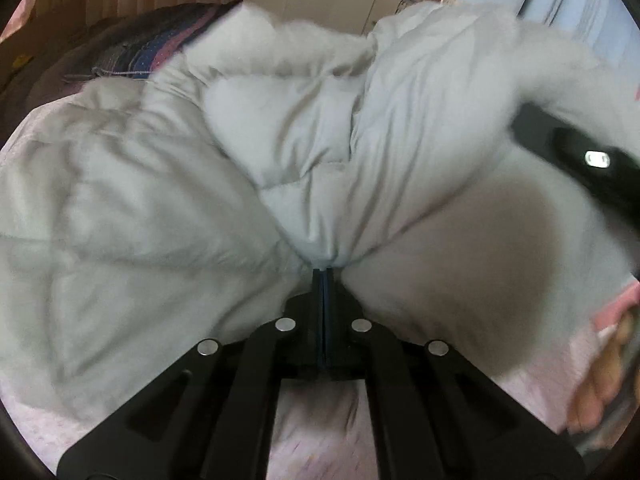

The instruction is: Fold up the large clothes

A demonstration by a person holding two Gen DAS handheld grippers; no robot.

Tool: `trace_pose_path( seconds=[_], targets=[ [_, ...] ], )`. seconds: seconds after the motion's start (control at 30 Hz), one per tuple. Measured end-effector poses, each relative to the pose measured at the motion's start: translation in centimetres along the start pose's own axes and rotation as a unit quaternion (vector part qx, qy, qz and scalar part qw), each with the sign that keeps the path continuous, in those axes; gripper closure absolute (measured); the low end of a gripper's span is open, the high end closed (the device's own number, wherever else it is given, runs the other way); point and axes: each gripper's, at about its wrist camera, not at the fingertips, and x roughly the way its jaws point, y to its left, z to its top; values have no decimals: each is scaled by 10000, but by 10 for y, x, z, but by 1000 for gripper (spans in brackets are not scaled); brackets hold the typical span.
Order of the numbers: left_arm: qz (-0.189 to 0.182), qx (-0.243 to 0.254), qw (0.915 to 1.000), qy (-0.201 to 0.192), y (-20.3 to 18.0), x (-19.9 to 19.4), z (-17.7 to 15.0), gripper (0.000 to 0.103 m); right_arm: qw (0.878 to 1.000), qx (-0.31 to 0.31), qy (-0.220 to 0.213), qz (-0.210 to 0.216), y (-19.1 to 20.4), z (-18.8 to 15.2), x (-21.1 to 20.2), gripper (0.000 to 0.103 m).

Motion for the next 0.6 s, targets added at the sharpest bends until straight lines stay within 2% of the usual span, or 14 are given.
trace_pose_path(
  seconds=[0.13, 0.23, 0.33, 0.4, 0.47, 0.5, 0.6],
  targets=[
    [103, -146, 9997, -158, 49, -57, -5, 103, 9971, -690, 85, -311, 55, 13, 8, 75],
    [582, -183, 9978, -257, 94, -81, -8, 103, 9916, -1204, 237, -399, 105, 16, 26, 75],
    [760, -289, 9961, -331, 138, -99, -15, 103, 9838, -1663, 511, -434, 154, 11, 55, 75],
    [966, -250, 9942, -413, 146, -107, -12, 103, 9785, -1881, 739, -416, 181, 5, 76, 75],
    [1102, -230, 9927, -439, 160, -115, -13, 103, 9702, -2138, 1063, -422, 208, -8, 99, 75],
    [1122, -241, 9923, -462, 168, -119, -13, 103, 9617, -2372, 1301, -442, 223, -19, 113, 75],
    [1260, -363, 9899, -539, 193, -134, -18, 103, 9459, -2734, 1692, -434, 243, -44, 134, 75]
  ],
)
